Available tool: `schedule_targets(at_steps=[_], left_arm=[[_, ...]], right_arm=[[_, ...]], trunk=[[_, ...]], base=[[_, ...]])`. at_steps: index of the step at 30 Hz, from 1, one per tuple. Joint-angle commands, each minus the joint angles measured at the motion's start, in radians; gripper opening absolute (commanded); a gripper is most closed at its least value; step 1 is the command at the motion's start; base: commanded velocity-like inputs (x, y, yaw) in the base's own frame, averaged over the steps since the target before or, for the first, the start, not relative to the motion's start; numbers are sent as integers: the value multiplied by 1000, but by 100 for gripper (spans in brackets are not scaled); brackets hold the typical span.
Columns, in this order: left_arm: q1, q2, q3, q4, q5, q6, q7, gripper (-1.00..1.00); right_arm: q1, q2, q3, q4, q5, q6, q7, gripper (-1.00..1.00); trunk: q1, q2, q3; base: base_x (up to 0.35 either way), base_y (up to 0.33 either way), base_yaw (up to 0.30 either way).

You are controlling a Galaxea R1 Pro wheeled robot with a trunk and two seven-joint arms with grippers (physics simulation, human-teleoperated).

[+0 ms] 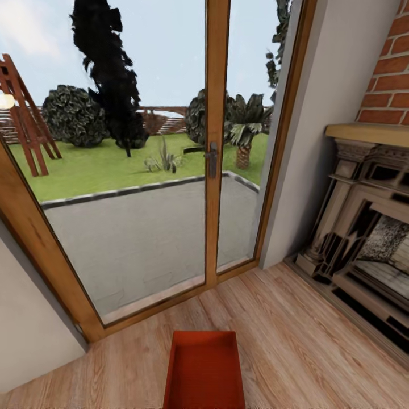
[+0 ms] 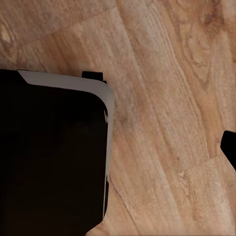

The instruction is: Move the two storage containers from the living room to the garage. In the garage, place one container on the floor and stack the other container on top of it (either order is fine).

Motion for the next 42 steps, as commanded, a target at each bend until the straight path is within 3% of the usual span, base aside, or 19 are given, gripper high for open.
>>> schedule_targets(at_steps=[1,42], left_arm=[[-1,0,0,1,4,-3,1,100],[-1,0,0,1,4,-3,1,100]], right_arm=[[-1,1,8,3,-7,-5,0,100],[-1,1,8,3,-7,-5,-1,100]], trunk=[[0,-1,-3],[0,-1,-70]], base=[[0,0,0],[0,0,0]])
